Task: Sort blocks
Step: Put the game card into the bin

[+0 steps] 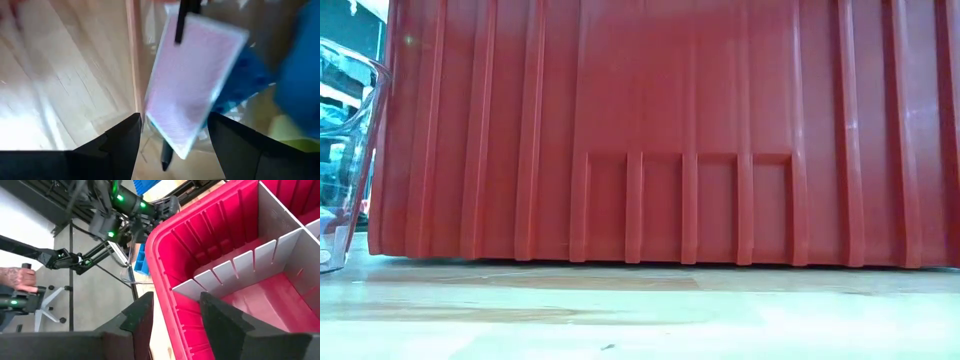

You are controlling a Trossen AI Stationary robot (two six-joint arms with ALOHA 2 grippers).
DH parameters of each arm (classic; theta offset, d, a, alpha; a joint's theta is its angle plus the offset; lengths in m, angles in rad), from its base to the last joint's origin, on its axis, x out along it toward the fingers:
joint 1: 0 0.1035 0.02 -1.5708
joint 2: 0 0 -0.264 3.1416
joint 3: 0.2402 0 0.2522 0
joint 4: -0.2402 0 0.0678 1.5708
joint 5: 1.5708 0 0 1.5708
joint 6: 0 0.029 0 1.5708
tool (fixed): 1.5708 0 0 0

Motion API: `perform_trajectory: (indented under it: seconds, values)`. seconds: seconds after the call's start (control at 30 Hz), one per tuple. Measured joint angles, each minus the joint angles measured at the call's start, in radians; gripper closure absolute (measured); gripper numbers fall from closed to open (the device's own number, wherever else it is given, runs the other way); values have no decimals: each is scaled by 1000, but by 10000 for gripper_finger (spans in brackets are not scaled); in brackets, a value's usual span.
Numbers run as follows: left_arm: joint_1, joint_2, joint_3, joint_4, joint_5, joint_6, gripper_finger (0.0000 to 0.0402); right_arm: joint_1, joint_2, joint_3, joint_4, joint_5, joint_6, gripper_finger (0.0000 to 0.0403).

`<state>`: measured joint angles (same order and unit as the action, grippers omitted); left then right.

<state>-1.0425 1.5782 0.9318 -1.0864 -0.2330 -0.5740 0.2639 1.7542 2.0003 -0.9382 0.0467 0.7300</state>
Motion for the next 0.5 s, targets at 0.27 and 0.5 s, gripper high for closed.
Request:
perform_trajectory:
  seconds: [0.27,0.5]
  values:
    - [0,45,-49,42,11,33,178,0,0,0,1,0,39,247]
    - [3,39,-12,28,14,51,348,0,0,0,7,-1,55,247]
